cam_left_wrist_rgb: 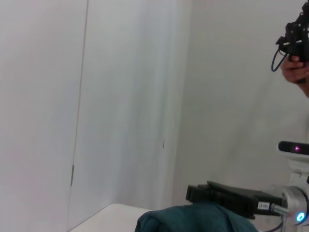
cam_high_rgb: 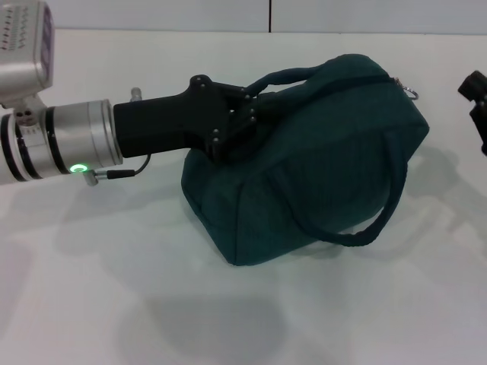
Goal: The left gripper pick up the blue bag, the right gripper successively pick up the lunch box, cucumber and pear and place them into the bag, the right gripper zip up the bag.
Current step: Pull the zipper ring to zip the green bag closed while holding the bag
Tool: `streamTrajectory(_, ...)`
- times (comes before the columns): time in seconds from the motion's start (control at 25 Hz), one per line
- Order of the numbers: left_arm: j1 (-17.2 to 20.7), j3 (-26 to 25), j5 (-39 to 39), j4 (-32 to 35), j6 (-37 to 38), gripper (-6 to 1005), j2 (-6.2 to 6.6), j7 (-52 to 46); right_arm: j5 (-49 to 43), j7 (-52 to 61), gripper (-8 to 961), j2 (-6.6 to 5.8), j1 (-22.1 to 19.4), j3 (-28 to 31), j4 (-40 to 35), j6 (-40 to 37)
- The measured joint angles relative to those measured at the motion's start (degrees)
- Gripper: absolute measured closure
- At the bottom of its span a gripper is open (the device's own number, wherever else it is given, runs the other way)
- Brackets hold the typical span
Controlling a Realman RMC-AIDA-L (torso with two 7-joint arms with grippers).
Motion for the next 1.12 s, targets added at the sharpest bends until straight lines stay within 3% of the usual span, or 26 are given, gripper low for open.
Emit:
streamTrajectory(0.32, -0.8, 0.0, 0.0, 0.0, 0.0, 956, -0.23, 0.0, -5.5, -1.2, 799, 0.36, 0.5, -0.6, -1.7, 6.3)
streamTrajectory(0.68, -0.9, 0.0, 0.0, 0.3, 0.0, 957, -0.30, 0.0, -5.6, -2.7, 615, 0.51, 1.1, -4.3, -5.2, 6.4)
streamTrajectory(1.12, -0.7, 0.0, -0.7, 0.4, 0.0, 958, -0.41, 0.1, -5.6, -2.3, 607, 0.59, 3.1, -5.5, -7.2, 9.1)
